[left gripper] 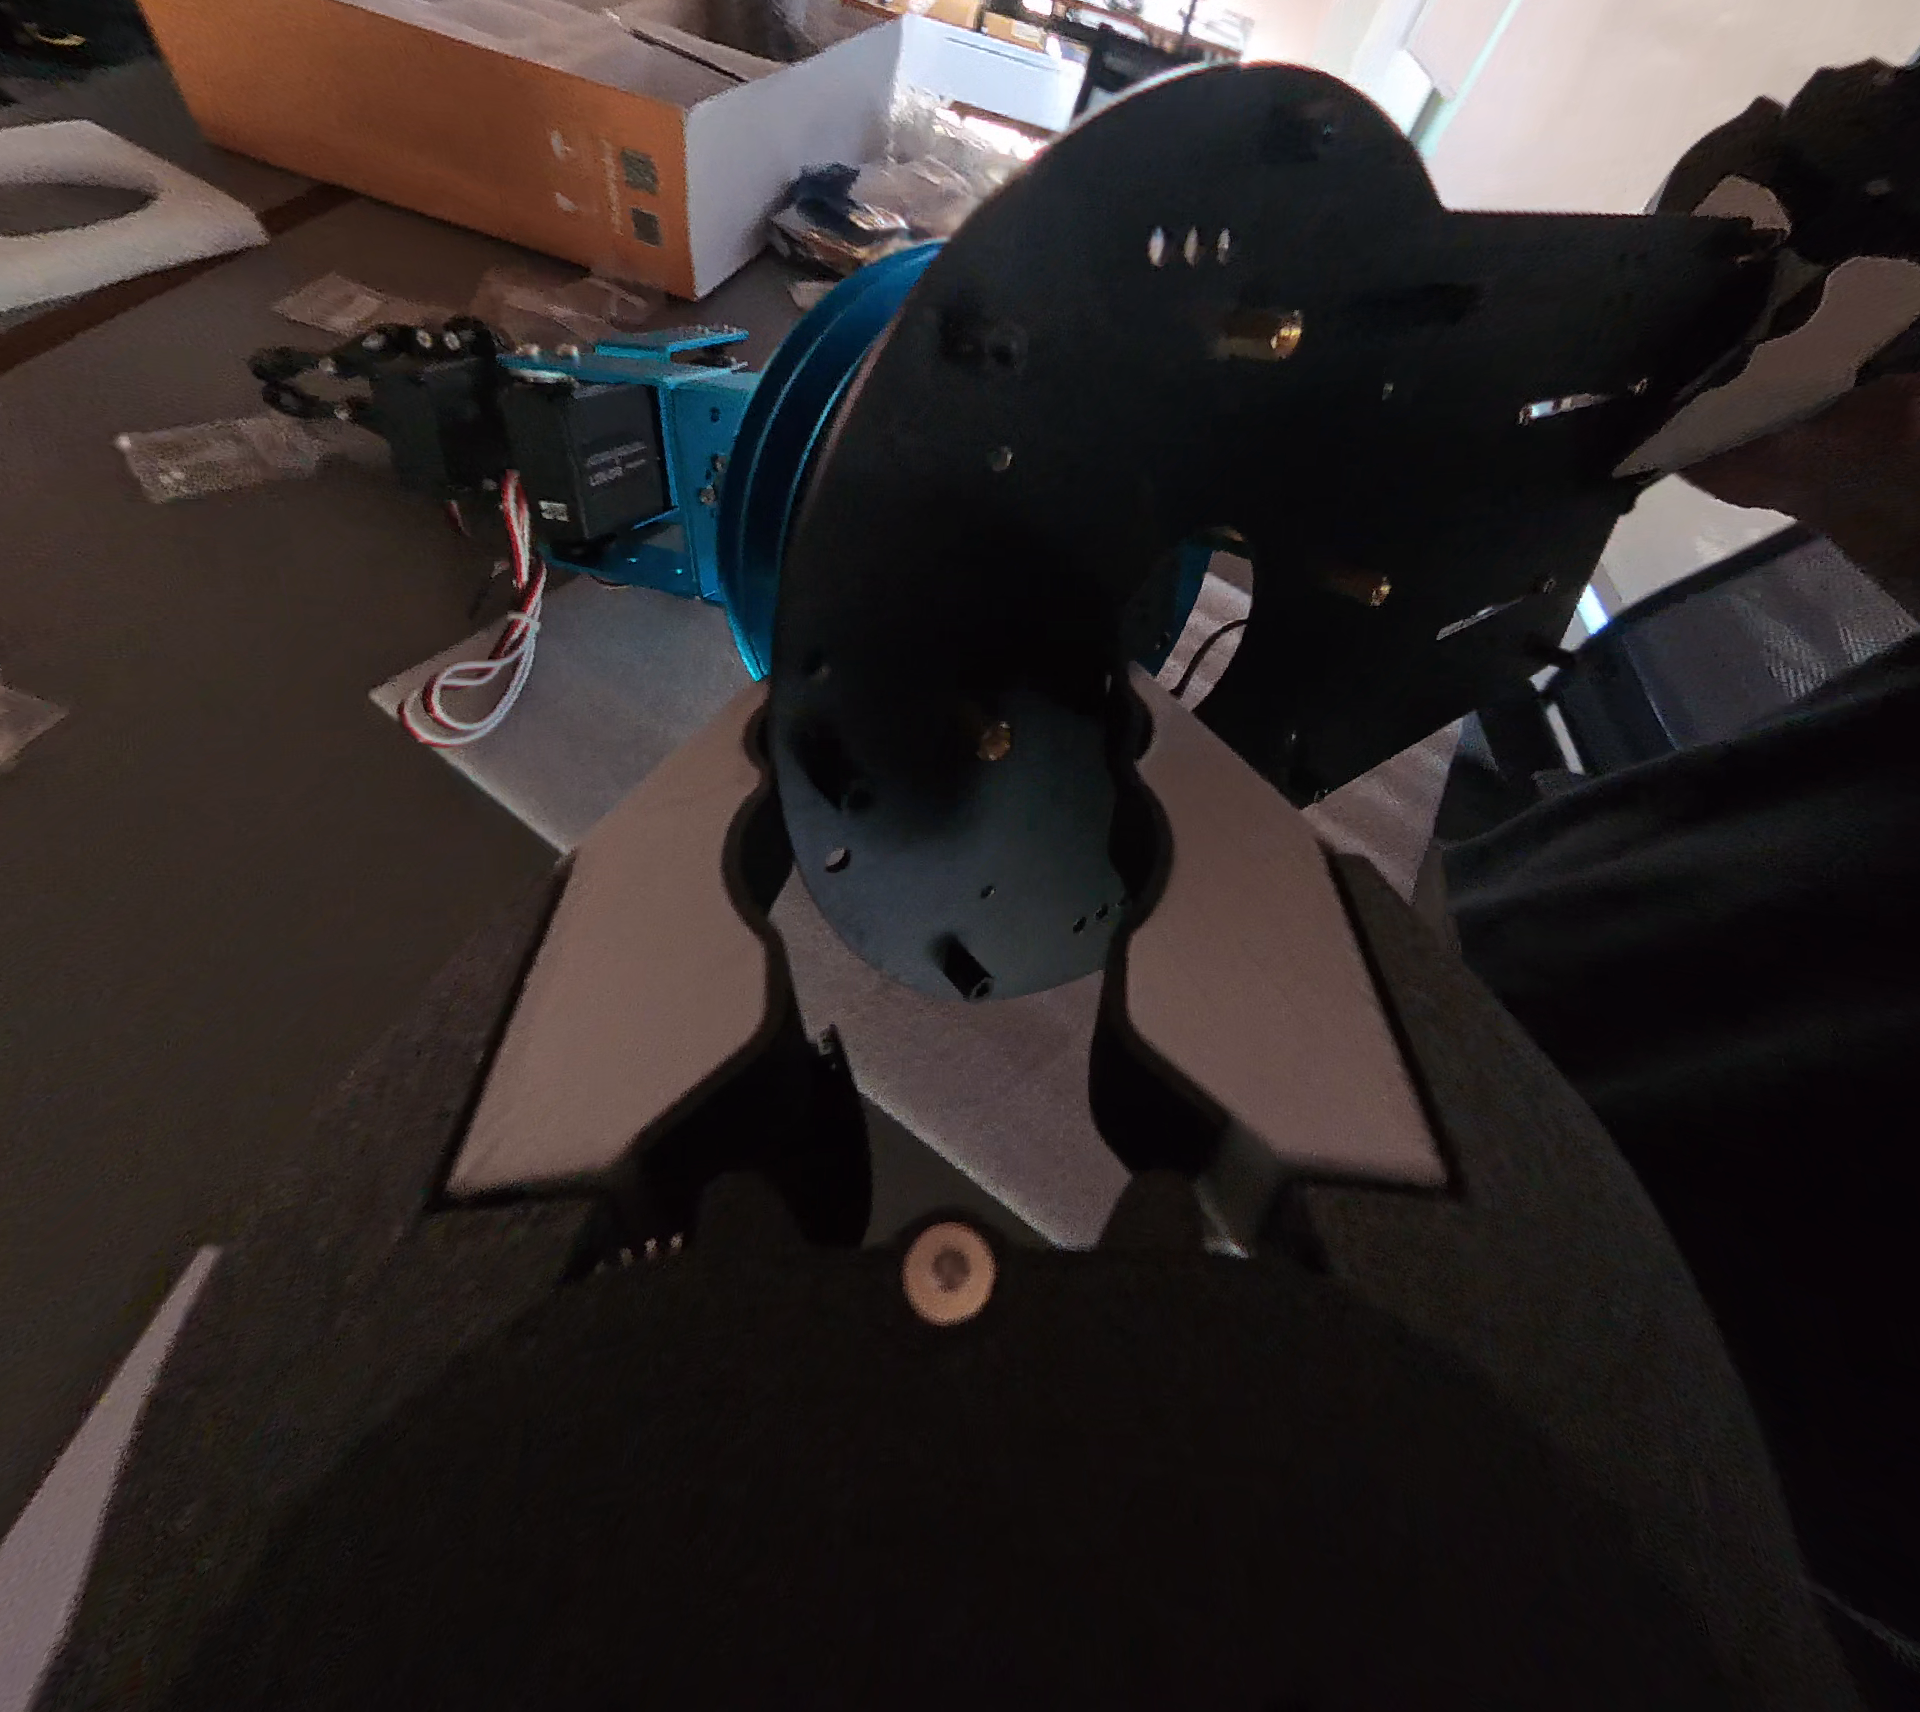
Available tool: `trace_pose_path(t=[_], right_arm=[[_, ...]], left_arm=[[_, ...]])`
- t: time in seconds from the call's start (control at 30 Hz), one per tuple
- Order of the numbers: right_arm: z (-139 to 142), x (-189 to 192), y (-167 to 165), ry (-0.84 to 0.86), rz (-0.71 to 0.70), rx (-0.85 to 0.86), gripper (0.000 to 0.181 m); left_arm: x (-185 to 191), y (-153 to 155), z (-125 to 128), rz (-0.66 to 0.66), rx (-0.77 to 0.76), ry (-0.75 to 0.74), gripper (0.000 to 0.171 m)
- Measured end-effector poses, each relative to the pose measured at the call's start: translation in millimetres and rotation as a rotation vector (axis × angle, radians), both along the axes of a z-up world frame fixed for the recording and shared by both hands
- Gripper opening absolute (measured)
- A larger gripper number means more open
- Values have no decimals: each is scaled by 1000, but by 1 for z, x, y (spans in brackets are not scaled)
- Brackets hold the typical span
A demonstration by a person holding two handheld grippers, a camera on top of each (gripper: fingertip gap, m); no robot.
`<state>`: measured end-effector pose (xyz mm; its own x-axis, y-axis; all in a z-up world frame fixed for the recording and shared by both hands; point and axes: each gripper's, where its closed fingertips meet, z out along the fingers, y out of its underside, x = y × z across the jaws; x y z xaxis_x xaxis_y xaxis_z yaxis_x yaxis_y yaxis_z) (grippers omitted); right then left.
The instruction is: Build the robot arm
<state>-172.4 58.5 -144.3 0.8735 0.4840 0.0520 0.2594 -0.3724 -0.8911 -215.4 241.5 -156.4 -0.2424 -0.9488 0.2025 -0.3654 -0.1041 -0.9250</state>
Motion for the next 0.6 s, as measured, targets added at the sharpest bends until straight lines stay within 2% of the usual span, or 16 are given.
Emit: trace_pose_path(t=[0.23,0.33,0.6], right_arm=[[-55,-12,-7,-62,24,-122,4],[-51,-15,-4,1,28,-116,3],[-54,-35,5,-13,31,-115,5]], left_arm=[[-2,-1,-50,-47,33,156,59],[-7,1,-51,-30,19,134,59],[-11,16,-51,-14,72,178,61]])
